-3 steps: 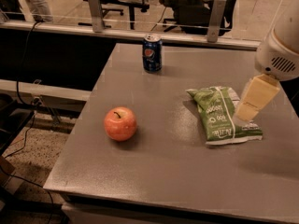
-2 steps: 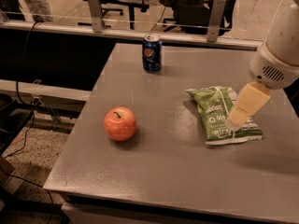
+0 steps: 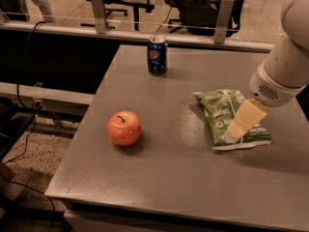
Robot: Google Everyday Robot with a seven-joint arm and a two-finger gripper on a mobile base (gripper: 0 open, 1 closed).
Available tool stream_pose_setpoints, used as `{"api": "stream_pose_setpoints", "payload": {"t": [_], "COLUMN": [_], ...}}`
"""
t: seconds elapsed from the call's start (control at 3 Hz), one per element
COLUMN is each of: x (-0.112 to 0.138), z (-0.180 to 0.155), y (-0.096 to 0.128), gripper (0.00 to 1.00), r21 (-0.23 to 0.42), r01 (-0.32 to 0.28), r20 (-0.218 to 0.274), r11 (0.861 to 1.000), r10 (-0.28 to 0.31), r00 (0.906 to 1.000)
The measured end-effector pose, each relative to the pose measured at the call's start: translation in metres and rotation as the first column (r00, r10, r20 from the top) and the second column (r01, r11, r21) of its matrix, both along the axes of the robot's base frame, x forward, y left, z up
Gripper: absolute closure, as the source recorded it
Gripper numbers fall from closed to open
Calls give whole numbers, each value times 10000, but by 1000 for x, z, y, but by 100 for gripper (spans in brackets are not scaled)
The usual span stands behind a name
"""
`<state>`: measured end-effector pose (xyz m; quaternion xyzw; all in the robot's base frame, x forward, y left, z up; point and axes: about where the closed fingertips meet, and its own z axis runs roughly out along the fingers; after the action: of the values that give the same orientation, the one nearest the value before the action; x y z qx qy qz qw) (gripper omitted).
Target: Move green jalapeno chip bag near pepsi can
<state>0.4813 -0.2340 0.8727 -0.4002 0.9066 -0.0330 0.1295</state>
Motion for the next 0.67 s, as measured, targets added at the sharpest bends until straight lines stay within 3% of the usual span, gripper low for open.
{"api": "stream_pose_setpoints", "payload": {"t": [0.33,0.67], "x": [5,10], "z": [-10,-15], "y": [-2,-3], "gripper": [0,17], "r21": [49,165], "r01": [287,483], "r20": [-2,-107], "r11": [9996,9987], "r10": [-287,-481], "r00": [9996,9988]}}
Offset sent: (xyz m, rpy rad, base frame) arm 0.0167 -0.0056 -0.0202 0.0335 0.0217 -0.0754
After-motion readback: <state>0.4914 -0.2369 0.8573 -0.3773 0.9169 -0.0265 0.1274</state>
